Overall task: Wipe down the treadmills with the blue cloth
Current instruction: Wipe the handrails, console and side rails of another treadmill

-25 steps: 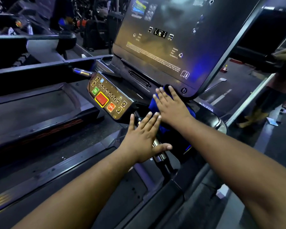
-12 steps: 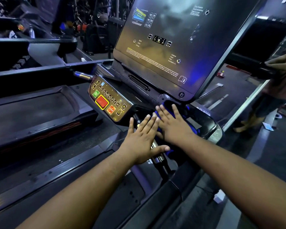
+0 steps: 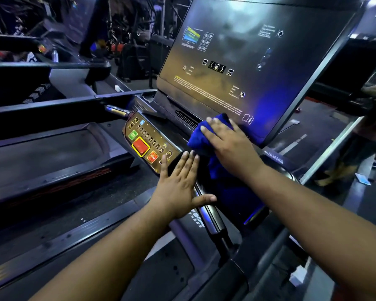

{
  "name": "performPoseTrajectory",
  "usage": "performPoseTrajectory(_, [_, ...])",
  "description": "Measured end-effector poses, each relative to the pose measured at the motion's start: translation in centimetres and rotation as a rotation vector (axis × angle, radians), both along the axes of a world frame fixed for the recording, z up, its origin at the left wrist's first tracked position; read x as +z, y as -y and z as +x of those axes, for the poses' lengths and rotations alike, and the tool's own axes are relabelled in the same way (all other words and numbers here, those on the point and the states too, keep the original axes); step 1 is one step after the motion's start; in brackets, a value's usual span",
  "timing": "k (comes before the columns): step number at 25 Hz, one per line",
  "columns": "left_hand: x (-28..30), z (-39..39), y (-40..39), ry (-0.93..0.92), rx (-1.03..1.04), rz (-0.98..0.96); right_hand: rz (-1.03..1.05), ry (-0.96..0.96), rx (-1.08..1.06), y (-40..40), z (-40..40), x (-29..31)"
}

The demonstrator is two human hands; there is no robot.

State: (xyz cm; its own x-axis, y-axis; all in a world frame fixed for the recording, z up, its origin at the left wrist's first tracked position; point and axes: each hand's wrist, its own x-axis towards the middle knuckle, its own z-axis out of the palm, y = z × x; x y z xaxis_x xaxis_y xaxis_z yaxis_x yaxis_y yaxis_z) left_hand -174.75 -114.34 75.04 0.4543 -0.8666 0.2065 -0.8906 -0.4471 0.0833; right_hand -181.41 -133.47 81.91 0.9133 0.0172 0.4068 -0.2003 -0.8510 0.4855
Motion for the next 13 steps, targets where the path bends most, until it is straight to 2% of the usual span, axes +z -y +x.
performPoseTrajectory(2, [-0.3,-0.3,0.2,-0.018,0.03,-0.014,-0.084,-0.111,-0.14,0.2,3.7,-0.6])
performPoseTrajectory(4, [-0.6,-0.3,0.4,-0.01,0.054,-0.021,-0.247,-0.323,-0.25,0.5,5.7,-1.6])
performPoseTrajectory(6, [-0.7,-0.2,0.4,-0.008,0.049,-0.008,-0.355,-0.446,-0.269,1.0,5.3,-1.9])
performPoseTrajectory(8, [-0.6,0.0,0.4,0.008,0.05,0.001,-0.337,-0.45,-0.274,1.2,3.1,-2.1])
performPoseTrajectory(10, [-0.5,0.0,0.4,0.007,0.058,0.009,-0.228,-0.397,-0.281,1.0,-0.4,-3.1])
performPoseTrajectory(13, [-0.5,-0.2,0.4,0.028,0.055,0.016,-0.084,-0.343,-0.109,0.5,-6.2,-5.8])
